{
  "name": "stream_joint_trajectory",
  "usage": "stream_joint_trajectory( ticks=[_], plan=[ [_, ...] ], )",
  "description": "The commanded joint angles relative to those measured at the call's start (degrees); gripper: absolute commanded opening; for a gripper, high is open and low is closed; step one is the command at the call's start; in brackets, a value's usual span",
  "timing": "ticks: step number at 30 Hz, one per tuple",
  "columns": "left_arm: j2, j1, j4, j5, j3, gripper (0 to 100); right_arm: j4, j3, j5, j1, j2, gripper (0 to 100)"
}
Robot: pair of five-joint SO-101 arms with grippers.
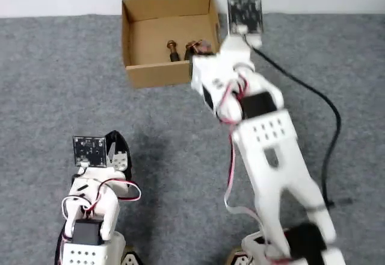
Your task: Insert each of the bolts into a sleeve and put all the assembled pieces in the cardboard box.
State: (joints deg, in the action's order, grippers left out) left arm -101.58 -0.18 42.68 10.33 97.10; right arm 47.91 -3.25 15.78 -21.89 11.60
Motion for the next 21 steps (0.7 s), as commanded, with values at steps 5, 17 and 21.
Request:
stream_joint_trajectory(
  ticks=[5,17,21],
  plan=[
    [-1.9,-0.2,8.5,-0.4,-0.6,0,-1.9,31.5,-0.7,3.0,-24.9,0.8],
    [-2.1,0.0,12.7,-0.4,-0.6,1,-2.0,77.5,-11.9,1.2,-66.6,0.8],
    [-2.1,0.3,12.7,-0.4,-0.6,1,-2.0,89.7,-16.5,-0.4,-79.2,0.8]
  ],
)
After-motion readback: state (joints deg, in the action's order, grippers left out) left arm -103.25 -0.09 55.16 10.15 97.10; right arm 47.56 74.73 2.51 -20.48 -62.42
